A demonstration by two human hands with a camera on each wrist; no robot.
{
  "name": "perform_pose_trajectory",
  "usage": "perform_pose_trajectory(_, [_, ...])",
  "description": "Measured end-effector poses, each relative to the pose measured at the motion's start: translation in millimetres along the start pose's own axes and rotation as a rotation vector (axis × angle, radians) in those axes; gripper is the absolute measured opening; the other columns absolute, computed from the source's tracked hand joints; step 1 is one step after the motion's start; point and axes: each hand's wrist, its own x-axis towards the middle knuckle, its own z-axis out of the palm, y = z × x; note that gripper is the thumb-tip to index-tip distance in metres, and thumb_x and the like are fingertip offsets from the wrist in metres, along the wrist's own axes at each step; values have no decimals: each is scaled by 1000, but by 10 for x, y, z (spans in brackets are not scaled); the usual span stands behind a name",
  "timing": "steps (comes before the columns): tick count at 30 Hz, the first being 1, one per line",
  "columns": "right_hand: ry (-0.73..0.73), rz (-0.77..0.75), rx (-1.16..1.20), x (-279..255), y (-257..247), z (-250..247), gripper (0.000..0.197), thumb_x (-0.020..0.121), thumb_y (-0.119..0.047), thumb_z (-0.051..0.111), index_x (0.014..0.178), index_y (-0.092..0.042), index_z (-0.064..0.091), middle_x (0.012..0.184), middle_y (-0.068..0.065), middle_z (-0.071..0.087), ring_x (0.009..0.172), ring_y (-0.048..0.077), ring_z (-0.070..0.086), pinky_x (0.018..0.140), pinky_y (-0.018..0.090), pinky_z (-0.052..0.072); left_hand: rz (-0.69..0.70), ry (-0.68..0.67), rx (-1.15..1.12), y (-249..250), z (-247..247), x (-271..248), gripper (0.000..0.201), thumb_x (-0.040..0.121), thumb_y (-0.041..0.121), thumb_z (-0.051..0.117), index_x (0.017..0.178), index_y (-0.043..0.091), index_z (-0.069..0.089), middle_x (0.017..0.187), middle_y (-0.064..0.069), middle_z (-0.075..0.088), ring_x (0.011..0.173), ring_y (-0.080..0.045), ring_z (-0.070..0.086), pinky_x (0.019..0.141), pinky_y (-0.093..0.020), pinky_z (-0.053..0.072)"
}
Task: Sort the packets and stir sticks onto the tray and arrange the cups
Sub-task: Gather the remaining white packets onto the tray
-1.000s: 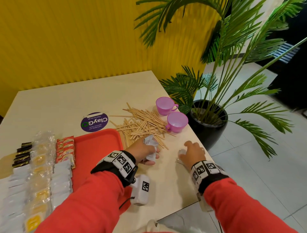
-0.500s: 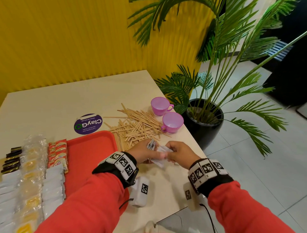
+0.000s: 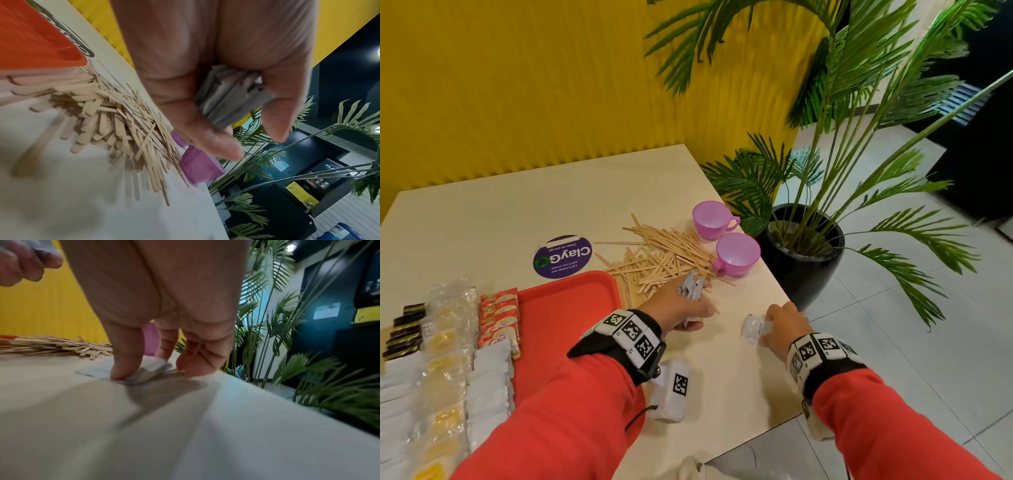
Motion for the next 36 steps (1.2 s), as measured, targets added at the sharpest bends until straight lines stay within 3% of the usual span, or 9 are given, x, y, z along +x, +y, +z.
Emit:
perform_pose_trajectory(3, [-17,-64,95,-17,-58,-9,16,81,-17,63,95,-18,56,104,6,57,103,26,56,80,27,42,7,-11,-8,-8,-21,-1,30,78,-6,66,93,20,60,71,3,58,76,-15,56,59,-24,55])
perform_pose_trajectory(6, [-67,-221,233,-98,-174,-81,15,81,-11,64,81,-22,53,87,-1,55,85,17,53,69,21,36,10,-12,-15,-9,-67,-17,30,78,-4,68,96,18,59,75,2,55,75,-15,56,59,-23,55])
perform_pose_trajectory(11, [-172,-520,474,-302,-531,-285,27,77,-10,72,65,-28,57,75,-8,55,70,5,49,76,24,42,-25,-94,63,-87,-174,-84,36,69,-4,75,91,17,56,78,0,55,69,-13,55,60,-25,51])
perform_pose_trajectory(14, [-155,-588,587,-385,-775,-323,32,75,-5,72,64,-29,56,72,-12,52,66,1,47,69,15,40,-82,-240,65,-153,-222,-159,47,49,12,83,86,17,55,72,3,56,60,-8,57,50,-21,46])
perform_pose_trajectory(19, [-166,-618,697,-451,-1081,-203,40,68,6,73,75,-27,51,78,-9,50,60,3,43,55,10,37,-85,-233,49,-207,-376,-323,56,52,-2,76,103,13,56,77,-4,58,66,-14,61,58,-30,53])
perform_pose_trajectory(22, [-206,-693,649,-496,-1228,-152,60,65,7,73,103,-32,48,103,-5,47,78,2,48,65,4,40,-74,-187,111,-247,-492,-426,75,49,-5,71,119,4,45,88,-17,60,79,-27,62,62,-32,56])
perform_pose_trajectory(26, [-369,-747,599,-584,-1449,-15,56,69,9,69,100,-35,52,112,0,52,87,10,54,66,11,49,-126,-132,177,-356,-695,-582,97,45,-4,67,132,12,28,96,-15,59,81,-22,61,52,-23,46])
perform_pose_trajectory(32, [-433,-772,523,-769,-1815,242,37,61,-9,77,88,-18,54,81,-4,53,69,6,50,63,20,42,-177,-52,237,-579,-1013,-894,71,37,1,62,100,13,30,90,-17,47,76,-25,48,51,-27,35])
perform_pose_trajectory(36, [-472,-745,521,-958,-2144,407,38,61,-4,78,82,-23,53,76,-5,56,67,5,51,62,20,43,-136,-112,326,-584,-1334,-1164,42,52,-14,62,87,8,56,67,0,61,62,-11,55,52,-20,43])
